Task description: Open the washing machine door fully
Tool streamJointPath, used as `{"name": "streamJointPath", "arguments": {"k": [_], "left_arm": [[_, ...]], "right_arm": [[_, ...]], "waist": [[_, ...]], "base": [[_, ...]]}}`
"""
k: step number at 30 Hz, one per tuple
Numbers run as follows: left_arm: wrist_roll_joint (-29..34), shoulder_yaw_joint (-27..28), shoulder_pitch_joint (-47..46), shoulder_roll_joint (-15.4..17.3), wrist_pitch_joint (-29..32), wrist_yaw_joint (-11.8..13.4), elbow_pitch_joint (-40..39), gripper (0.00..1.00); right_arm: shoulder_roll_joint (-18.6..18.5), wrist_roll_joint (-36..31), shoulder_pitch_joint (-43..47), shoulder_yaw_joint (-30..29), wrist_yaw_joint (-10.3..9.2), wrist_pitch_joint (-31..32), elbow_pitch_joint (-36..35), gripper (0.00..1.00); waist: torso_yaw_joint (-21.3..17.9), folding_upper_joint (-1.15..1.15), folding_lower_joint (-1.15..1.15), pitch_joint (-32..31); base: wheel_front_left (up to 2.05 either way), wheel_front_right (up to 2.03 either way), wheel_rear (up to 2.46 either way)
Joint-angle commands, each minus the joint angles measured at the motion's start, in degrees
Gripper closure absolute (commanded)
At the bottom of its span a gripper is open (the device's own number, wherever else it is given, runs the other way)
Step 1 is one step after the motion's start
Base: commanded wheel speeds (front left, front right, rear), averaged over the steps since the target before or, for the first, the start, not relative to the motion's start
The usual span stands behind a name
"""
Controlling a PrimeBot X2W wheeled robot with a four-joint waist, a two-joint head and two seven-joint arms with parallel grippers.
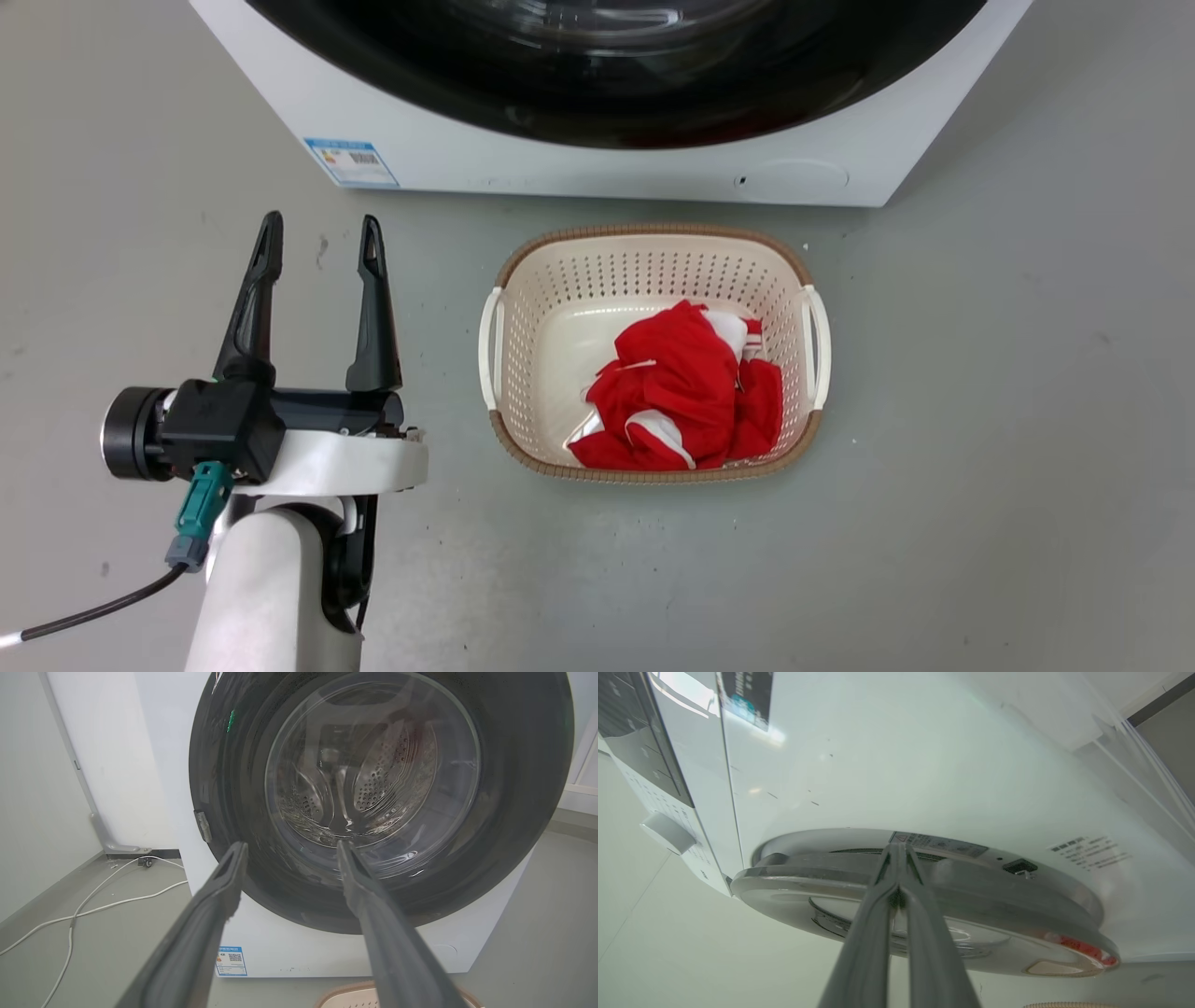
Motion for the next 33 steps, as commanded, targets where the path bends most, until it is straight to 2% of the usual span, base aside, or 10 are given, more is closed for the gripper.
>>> {"name": "streamJointPath", "arguments": {"k": [1, 6, 17, 21, 28, 33], "left_arm": [[-0.2, 0.1, -0.7, 0.0, -0.1, -0.2, -0.2, 0.0], [-0.4, -0.5, -2.2, -0.1, -0.1, 0.0, -1.0, 0.0], [-0.7, -1.0, -2.9, -0.2, -0.1, 0.3, -0.8, 0.0], [-0.7, -1.2, -2.8, -0.2, -0.1, 0.1, -0.5, 0.0], [-0.9, -1.5, -2.5, -0.2, -0.1, 0.5, -0.2, 0.0], [-1.0, -1.5, -1.5, -0.2, -0.1, 0.6, 0.3, 0.0]], "right_arm": [[0.2, -0.6, -1.0, 0.2, -0.01, 0.5, 0.8, 1.0], [0.6, -4.3, -6.6, 2.0, -0.01, 4.4, 4.6, 1.0], [3.1, -7.8, -11.7, 1.2, -0.01, 7.3, 10.0, 1.0], [5.4, -6.5, -11.7, 0.7, 0.05, 12.6, 10.3, 1.0], [4.5, -4.6, -8.2, 0.2, 0.04, 21.3, 7.0, 1.0], [5.5, -2.9, -4.5, 0.2, 0.05, 28.6, 4.2, 1.0]], "waist": [[0.3, 0.0, -0.01, 1.3], [0.8, 0.0, -0.01, 3.4], [1.2, 0.0, -0.01, 4.5], [1.4, 0.0, -0.01, 3.9], [1.2, 0.0, -0.01, 2.8], [0.7, 0.0, -0.01, 1.2]], "base": [[0.0, 0.0, 0.0], [0.0, 0.0, 0.0], [0.0, 0.0, 0.0], [0.0, 0.0, 0.0], [0.0, 0.0, 0.0], [0.0, 0.0, 0.0]]}}
